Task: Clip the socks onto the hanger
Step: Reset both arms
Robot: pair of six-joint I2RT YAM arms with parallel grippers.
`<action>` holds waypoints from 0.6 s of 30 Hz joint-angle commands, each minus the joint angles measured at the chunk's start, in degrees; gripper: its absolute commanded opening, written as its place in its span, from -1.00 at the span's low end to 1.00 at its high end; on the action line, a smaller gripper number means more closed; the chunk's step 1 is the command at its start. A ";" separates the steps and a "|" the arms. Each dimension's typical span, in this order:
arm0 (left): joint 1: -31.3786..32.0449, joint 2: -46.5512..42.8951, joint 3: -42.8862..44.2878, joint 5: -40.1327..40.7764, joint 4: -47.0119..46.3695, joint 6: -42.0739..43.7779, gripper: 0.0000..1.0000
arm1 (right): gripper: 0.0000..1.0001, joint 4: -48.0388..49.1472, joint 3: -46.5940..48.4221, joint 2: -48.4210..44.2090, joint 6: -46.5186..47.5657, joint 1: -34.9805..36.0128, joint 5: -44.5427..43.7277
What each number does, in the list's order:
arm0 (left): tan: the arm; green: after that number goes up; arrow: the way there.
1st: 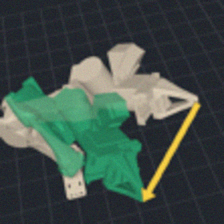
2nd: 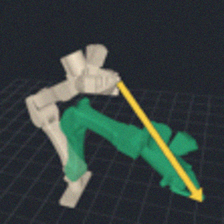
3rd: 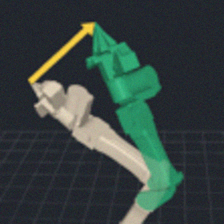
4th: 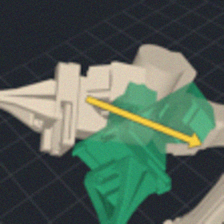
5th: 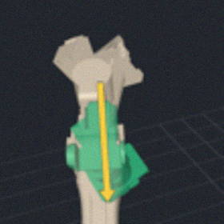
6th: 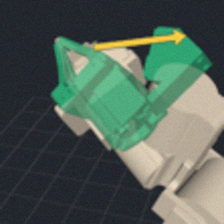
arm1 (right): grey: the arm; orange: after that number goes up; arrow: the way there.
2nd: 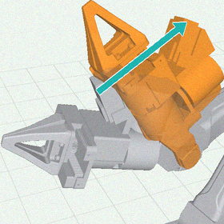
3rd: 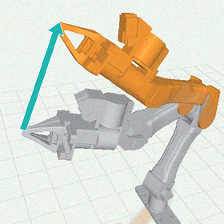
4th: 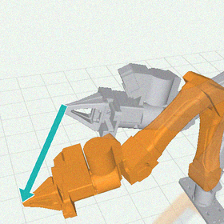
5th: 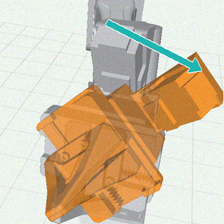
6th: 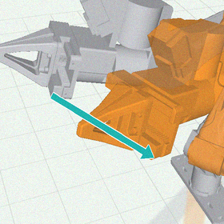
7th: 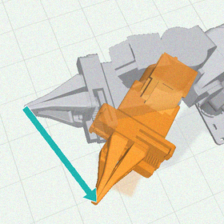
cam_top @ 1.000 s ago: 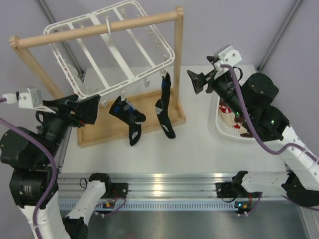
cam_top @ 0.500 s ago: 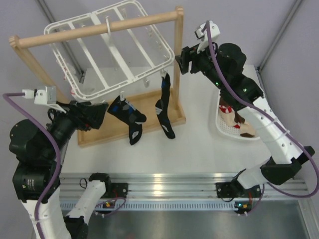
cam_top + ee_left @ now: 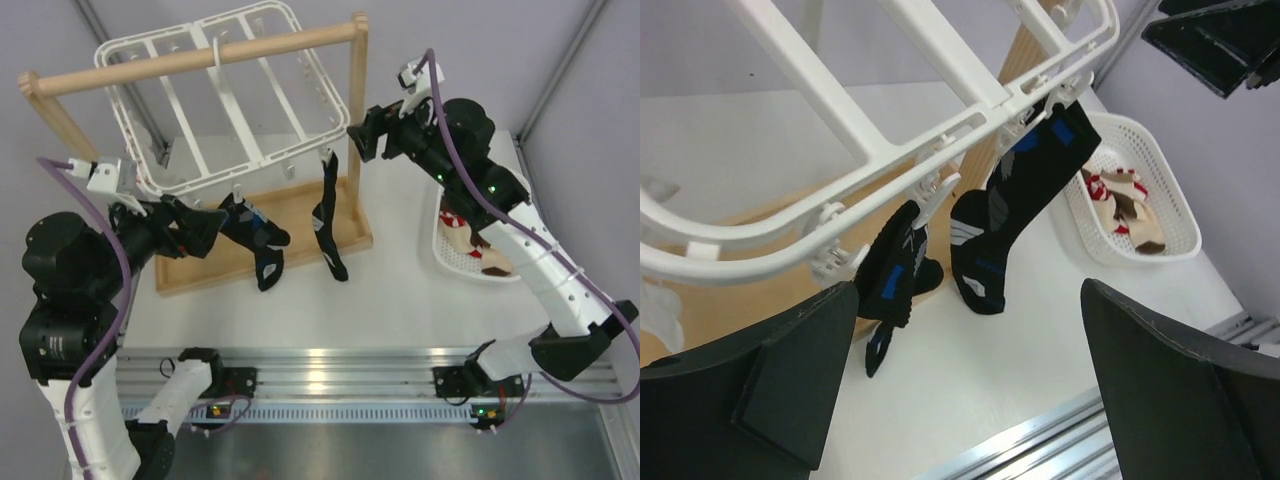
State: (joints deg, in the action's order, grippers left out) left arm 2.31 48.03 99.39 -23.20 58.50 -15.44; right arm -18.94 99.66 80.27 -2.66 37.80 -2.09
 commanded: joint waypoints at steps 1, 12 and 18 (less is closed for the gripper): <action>-0.11 1.45 1.94 -5.08 5.74 6.73 0.96 | 0.61 3.12 -4.89 -7.66 -0.34 -0.45 0.25; -0.20 -2.14 -2.44 3.07 11.55 15.00 0.97 | 0.74 2.33 -26.61 -27.44 6.52 -0.71 -2.75; -1.86 -6.72 -9.30 4.13 9.88 16.41 0.97 | 0.96 0.57 -33.91 -34.56 7.40 -4.04 -1.08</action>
State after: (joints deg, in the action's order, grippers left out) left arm 1.69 42.61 91.33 -20.67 68.66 -1.28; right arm -18.79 67.79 48.21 3.55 36.23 -3.86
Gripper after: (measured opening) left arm 0.983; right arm 0.967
